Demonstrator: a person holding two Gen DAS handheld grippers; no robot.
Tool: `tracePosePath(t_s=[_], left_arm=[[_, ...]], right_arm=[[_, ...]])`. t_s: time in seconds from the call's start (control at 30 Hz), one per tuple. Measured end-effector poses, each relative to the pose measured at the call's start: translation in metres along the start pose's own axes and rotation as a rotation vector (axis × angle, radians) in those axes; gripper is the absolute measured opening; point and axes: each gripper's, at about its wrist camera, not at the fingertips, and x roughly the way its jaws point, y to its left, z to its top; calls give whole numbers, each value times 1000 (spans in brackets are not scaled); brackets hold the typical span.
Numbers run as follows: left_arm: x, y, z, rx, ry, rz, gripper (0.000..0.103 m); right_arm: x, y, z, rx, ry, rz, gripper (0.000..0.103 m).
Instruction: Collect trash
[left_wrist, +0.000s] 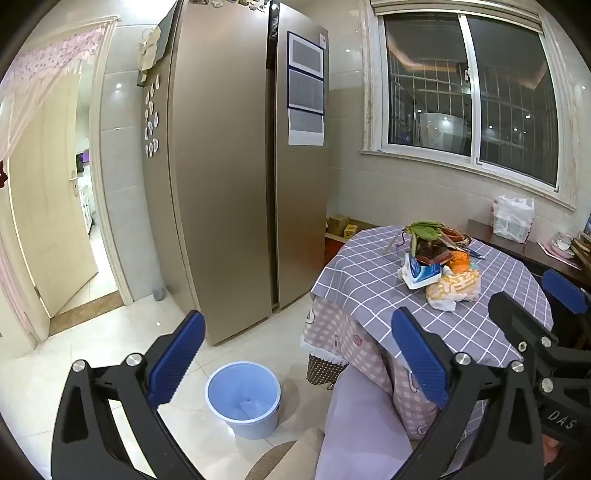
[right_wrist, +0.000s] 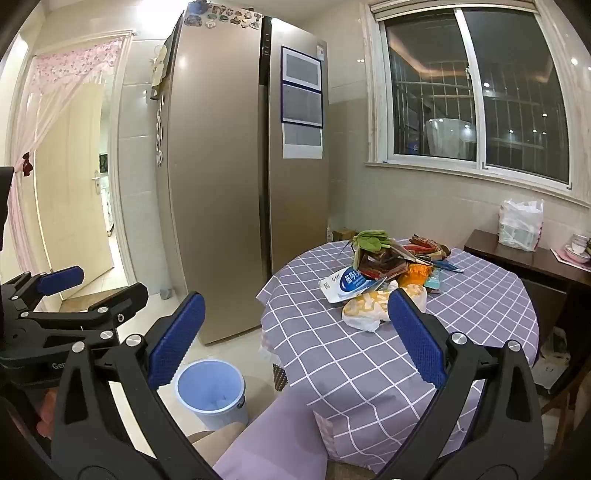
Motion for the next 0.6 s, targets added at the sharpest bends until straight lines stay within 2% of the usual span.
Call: tracePosePath(t_s=[0.6], left_arm=[[0,2,1,-1,0,-3,99]], right_arm=[[4,-2,-1,-3,11,-4,97]])
